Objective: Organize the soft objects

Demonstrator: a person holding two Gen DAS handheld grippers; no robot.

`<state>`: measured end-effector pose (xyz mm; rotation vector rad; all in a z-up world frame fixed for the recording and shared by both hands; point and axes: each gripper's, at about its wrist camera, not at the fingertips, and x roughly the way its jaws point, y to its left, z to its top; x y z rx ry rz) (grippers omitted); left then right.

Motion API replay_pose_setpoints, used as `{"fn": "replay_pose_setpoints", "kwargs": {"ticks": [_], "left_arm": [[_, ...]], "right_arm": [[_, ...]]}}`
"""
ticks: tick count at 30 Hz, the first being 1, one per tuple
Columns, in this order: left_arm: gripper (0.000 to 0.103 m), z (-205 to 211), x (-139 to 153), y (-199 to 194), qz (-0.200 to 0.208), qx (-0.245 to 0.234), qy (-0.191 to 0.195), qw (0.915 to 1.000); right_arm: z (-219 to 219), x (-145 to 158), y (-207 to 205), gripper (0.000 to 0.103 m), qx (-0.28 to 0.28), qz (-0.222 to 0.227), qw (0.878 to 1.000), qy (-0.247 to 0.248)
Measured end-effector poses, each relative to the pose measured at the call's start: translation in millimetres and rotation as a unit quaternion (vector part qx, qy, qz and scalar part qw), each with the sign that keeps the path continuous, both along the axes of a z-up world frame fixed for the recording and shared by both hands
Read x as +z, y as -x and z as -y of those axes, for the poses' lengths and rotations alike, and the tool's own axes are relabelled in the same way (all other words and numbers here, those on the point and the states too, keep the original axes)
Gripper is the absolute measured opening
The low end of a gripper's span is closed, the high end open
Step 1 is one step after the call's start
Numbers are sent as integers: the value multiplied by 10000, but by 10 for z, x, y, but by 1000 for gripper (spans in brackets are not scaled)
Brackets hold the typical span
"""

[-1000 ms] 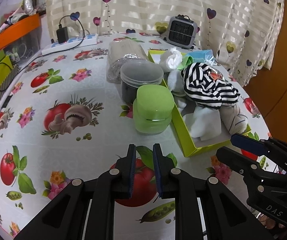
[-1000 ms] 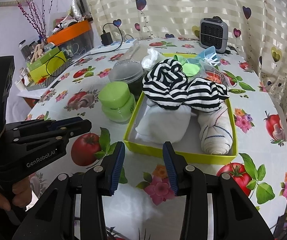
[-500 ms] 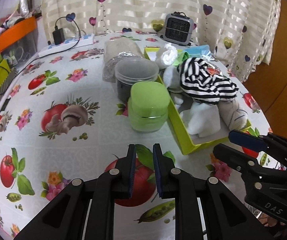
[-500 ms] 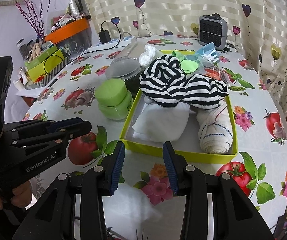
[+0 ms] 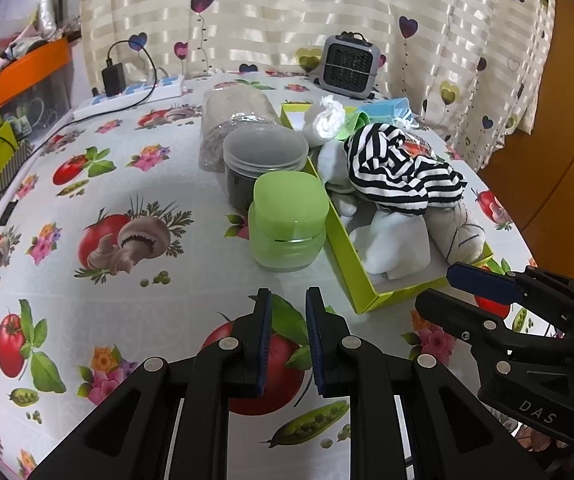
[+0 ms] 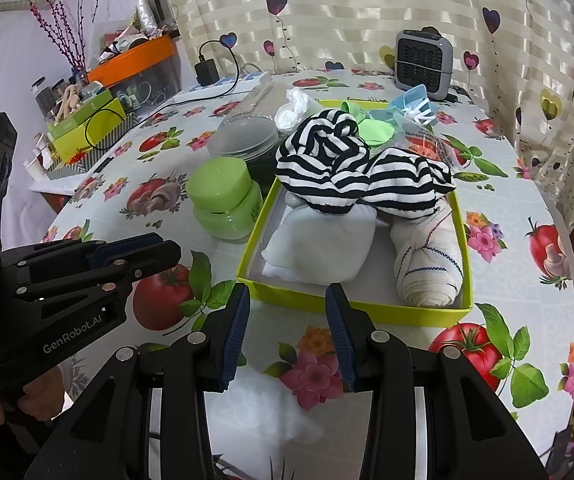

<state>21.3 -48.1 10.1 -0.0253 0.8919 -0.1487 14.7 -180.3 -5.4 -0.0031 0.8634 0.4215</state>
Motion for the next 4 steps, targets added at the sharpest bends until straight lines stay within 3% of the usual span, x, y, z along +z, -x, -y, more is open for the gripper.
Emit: {"fn": "replay_pose_setpoints", "kwargs": {"ticks": [4], "left_arm": [[16, -12, 18, 0, -21, -9, -1, 10000]], "right_arm": [[4, -2, -2, 41, 2, -12, 10000, 6]]}}
